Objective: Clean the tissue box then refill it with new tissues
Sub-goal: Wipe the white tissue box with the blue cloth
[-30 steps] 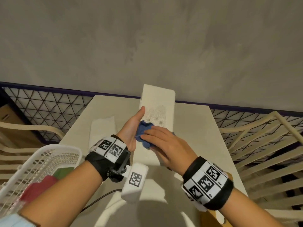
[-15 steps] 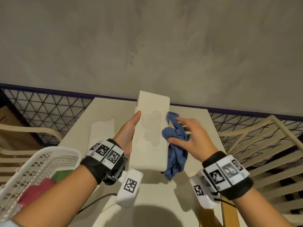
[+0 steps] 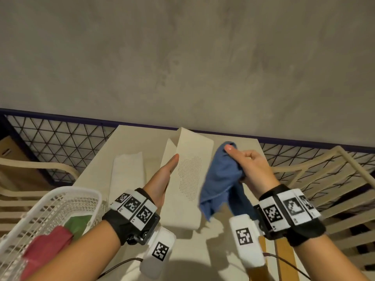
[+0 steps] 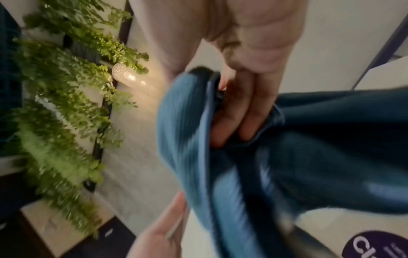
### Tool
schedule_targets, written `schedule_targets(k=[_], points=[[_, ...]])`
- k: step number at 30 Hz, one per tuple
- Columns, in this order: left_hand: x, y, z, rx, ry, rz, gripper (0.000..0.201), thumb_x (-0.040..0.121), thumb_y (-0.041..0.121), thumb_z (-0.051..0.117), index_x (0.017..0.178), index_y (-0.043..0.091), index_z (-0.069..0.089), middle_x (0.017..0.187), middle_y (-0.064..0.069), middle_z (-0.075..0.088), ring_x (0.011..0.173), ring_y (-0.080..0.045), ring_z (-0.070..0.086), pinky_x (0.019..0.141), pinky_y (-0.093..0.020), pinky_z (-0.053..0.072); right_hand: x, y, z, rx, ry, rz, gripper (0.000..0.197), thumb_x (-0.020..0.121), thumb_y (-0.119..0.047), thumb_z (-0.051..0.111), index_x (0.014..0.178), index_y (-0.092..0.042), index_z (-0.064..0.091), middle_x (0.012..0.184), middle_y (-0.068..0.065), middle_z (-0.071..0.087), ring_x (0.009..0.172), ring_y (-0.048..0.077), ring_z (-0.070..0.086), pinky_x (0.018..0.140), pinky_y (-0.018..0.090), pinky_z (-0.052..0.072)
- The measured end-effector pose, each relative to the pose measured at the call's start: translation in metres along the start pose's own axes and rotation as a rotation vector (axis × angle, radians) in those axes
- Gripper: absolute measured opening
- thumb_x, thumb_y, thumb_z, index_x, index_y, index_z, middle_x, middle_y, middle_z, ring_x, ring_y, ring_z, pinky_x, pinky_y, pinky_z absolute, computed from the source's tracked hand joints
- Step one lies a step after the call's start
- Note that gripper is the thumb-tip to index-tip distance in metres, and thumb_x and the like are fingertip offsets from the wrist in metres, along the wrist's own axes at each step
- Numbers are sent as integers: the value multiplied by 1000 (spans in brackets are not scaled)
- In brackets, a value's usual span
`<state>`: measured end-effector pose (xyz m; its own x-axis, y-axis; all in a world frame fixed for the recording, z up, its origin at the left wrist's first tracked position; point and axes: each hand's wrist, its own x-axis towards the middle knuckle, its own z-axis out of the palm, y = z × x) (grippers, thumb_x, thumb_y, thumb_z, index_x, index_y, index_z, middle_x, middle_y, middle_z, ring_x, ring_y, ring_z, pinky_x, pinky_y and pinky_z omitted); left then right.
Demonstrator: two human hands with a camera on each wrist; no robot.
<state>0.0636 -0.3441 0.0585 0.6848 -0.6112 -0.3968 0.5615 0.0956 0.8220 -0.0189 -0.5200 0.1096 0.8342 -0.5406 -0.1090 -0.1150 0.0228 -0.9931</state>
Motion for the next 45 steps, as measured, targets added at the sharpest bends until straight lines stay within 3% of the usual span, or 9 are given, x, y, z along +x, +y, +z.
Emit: schedule_targets(k=[5,8,14,19,25,31,36,41,45], points=[[-4,0,11,85,12,15,49,90,61,29,103,27,62,97,7,72,84,-6,67,77,-24,50,-19,30,20,-902,-122,-579,53,85,-38,58,131,-16,44,127,10,42,115,20,43,98,33,45],[-6,1,17,23,-27,-15,51,92,56,28,104,22,64,75,5,76,68,0,70,61,-16,54,-19,39,26,-1078,-107,-784,59,84,-50,41,130,-15,48,142,15,36,130,31,28,102,47,37],[0,15,14,-97,-121,-93,77,79,73,32,89,10,75,87,-12,72,76,-22,70,72,-29,56,-32,53,39,-1343,-372,-1232,46,79,-35,40,116,-20,64,128,7,60,123,34,43,100,45,43],[4,14,15,-56,-100,-37,65,87,63,32,111,12,64,101,-13,71,86,-23,70,73,-31,56,-15,30,47,-1344,-4,-1150,35,76,-33,53,105,-22,69,122,10,64,115,31,33,99,48,40],[8,18,5,-86,-81,-63,71,87,65,28,115,10,62,103,-10,71,87,-22,70,79,-30,56,-23,65,32,-1360,-414,-1351,37,73,-27,65,109,-29,67,125,3,62,111,34,59,94,43,47],[11,19,10,-24,-102,-64,73,88,64,28,81,11,77,81,-11,74,69,-20,72,63,-27,58,-20,53,53,-1203,-57,-1272,31,68,-20,71,99,-22,71,113,12,67,104,30,38,89,41,46],[18,27,7,-91,63,109,54,96,50,30,133,14,47,123,-14,62,100,-24,64,76,-30,56,-27,66,46,-1145,-298,-1372,25,80,-24,54,97,-26,71,112,6,68,101,27,41,82,36,38],[17,30,8,-169,48,173,52,98,44,26,136,12,41,132,-17,54,108,-29,58,73,-32,57,-22,62,22,-1187,-421,-1399,27,81,-21,50,97,-28,71,118,6,66,108,28,40,94,36,30],[17,31,1,-119,110,244,50,98,43,26,131,12,45,126,-16,58,106,-30,58,86,-39,49,-19,56,9,-1287,-419,-1394,44,55,-17,84,95,-29,71,116,6,67,108,30,46,96,37,40]])
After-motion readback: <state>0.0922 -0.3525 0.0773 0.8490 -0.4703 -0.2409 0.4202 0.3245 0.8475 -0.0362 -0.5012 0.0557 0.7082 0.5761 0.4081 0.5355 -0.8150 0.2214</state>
